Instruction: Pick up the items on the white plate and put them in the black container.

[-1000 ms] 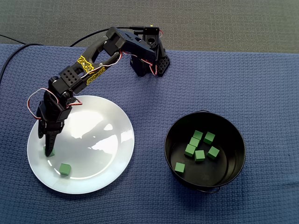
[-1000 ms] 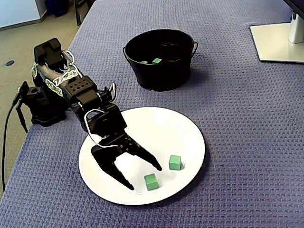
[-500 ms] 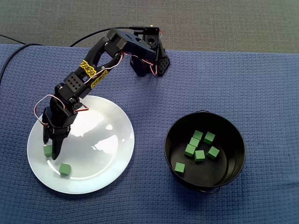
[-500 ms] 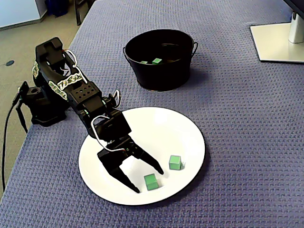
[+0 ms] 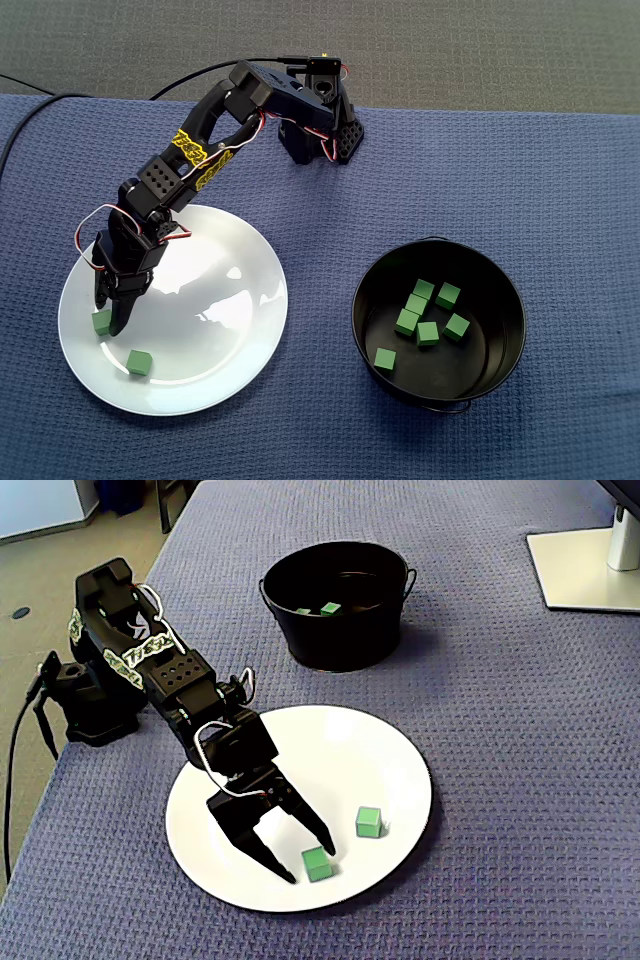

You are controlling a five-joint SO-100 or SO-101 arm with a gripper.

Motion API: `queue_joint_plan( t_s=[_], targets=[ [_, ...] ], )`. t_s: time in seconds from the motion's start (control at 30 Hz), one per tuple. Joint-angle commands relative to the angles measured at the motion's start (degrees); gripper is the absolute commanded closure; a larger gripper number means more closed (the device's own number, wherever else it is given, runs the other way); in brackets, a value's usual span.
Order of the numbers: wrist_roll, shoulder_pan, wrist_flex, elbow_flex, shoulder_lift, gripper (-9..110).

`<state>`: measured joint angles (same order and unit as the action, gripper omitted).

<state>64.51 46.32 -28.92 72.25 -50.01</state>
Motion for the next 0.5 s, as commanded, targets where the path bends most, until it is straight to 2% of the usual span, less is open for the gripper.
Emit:
queue_joint_plan(
  t_s=[0.0,0.47],
  targets=[
    [-0.1,-0.3,-0.3,-2.7,-4.2,89],
    [0.4,0.6,1.1,-4.0,-4.0,101]
  ],
)
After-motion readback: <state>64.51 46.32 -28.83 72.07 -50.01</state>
